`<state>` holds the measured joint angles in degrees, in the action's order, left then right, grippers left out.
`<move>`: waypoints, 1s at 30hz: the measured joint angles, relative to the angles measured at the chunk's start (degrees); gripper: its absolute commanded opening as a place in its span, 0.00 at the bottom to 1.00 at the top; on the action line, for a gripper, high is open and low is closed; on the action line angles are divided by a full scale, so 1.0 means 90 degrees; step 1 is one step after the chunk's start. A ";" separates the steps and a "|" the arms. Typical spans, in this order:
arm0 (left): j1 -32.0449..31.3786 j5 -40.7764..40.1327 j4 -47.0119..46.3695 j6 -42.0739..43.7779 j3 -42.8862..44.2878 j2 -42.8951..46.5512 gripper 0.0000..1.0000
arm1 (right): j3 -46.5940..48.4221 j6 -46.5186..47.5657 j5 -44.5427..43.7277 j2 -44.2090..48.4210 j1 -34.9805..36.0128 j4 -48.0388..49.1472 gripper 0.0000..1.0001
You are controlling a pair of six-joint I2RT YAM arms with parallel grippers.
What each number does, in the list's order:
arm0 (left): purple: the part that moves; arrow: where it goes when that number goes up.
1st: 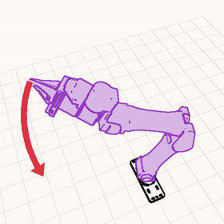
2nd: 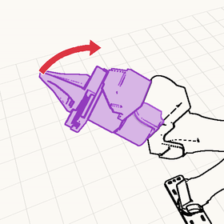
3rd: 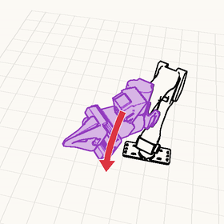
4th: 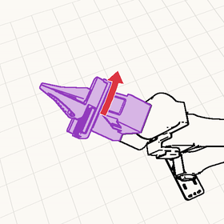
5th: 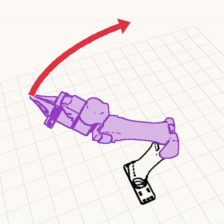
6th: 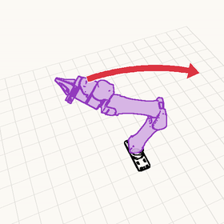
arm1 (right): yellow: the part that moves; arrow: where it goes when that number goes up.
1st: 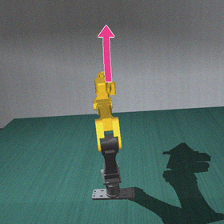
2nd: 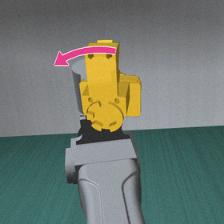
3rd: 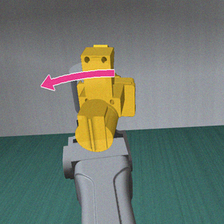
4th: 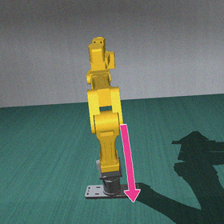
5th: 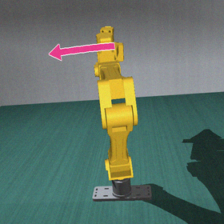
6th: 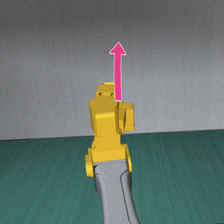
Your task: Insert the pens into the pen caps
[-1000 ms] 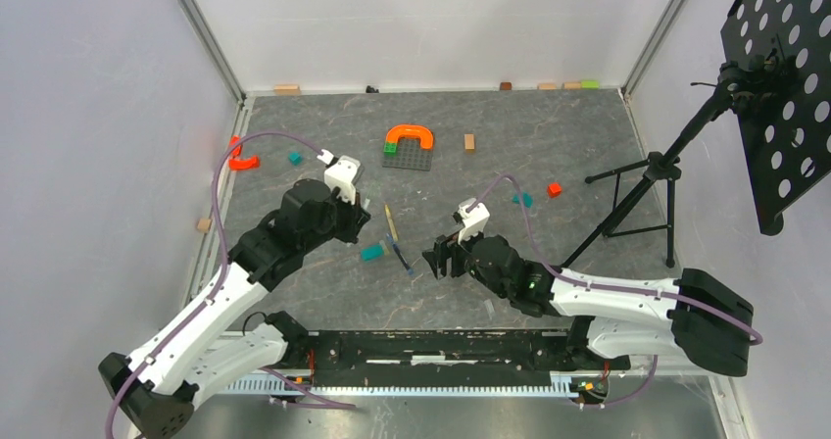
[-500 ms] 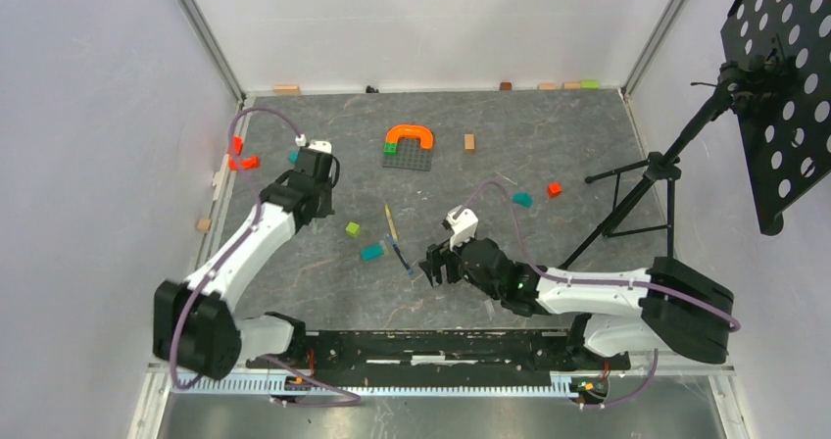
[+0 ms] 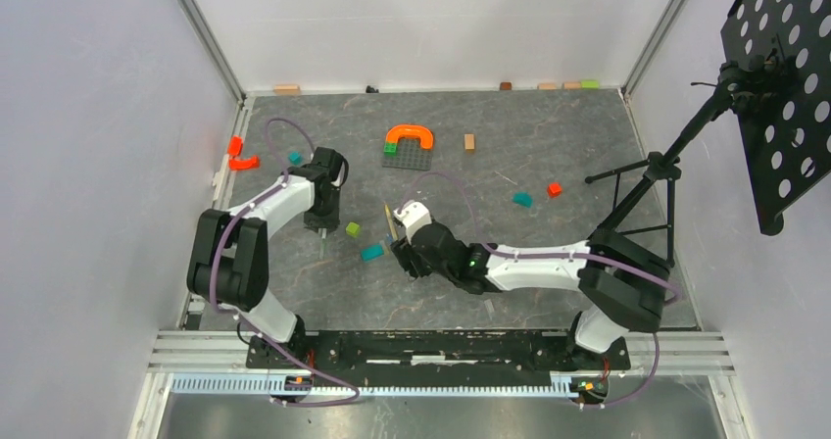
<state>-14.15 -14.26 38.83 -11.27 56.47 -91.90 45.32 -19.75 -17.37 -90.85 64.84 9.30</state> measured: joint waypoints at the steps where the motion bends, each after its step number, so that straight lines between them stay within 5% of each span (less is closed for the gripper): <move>1: 0.0019 0.0066 0.0012 -0.0002 0.0005 -0.0046 0.47 | 0.0141 0.0058 -0.0029 -0.0124 0.0019 -0.0134 0.67; 14: 0.0104 0.0381 0.0202 -0.0007 0.0085 -0.0306 0.63 | 0.1081 0.0452 -0.0163 -0.1343 0.0160 -0.1071 0.42; 23: 0.0104 0.0442 0.0209 -0.0010 0.0087 0.0401 0.67 | 0.1396 0.0566 -0.0194 -0.1644 0.0204 -0.1066 0.00; 30: 0.0104 0.0974 0.0032 -0.0027 -0.0010 0.1678 0.69 | 0.1404 0.0590 -0.0270 -0.1627 0.0214 -0.1081 0.00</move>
<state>-13.21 -5.50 39.11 -11.51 56.38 -76.79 57.95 -14.44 -19.79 -105.49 66.76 -0.43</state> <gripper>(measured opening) 0.686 0.021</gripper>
